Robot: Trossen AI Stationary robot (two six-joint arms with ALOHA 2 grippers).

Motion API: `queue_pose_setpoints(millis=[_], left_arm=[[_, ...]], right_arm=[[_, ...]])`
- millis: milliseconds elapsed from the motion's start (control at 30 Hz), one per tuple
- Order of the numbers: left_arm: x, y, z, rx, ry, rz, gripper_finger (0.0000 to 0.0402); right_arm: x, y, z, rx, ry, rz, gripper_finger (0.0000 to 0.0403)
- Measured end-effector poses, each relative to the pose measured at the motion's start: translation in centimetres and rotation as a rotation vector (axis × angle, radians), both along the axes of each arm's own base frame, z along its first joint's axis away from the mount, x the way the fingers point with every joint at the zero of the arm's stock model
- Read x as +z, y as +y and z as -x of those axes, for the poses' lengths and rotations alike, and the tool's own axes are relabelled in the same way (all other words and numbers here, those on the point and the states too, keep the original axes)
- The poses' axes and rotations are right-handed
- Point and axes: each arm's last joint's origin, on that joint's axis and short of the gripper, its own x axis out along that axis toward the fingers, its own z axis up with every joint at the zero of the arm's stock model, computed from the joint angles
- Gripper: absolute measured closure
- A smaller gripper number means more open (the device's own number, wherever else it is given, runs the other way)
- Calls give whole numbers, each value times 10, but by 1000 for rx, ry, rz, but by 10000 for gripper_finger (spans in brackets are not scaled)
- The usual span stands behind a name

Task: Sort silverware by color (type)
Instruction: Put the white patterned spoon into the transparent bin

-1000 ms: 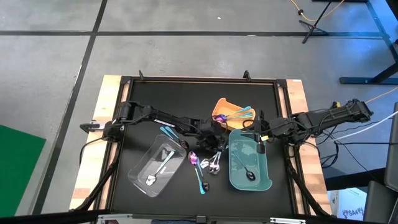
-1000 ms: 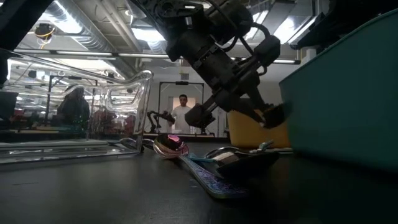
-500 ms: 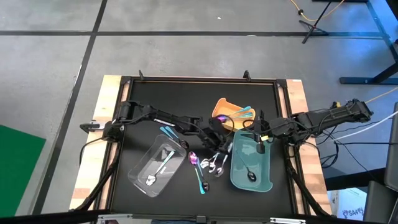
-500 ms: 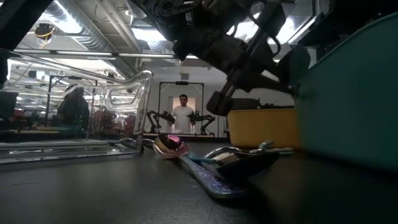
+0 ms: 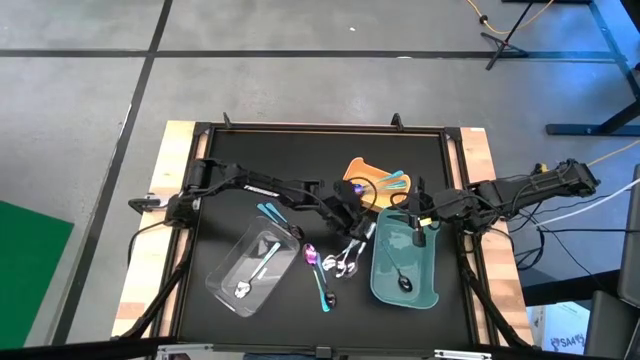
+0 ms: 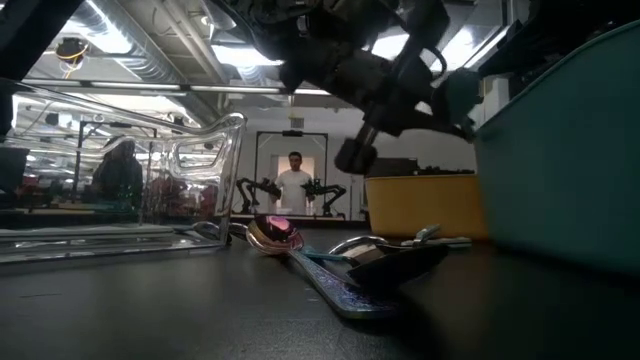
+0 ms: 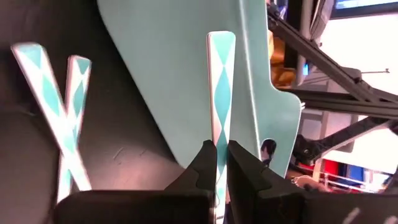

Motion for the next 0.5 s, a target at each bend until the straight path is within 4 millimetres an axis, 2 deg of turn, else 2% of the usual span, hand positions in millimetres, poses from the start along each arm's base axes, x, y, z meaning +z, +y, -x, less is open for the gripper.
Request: queue_pose_setpoints(millis=[300, 500], left_arm=[[41, 22, 23, 16, -8, -160, 392], [78, 25, 58, 23, 90, -298, 392]], right_arm=[[0, 0, 0, 1, -1, 1, 317], [0, 0, 0, 1, 1, 2, 317]])
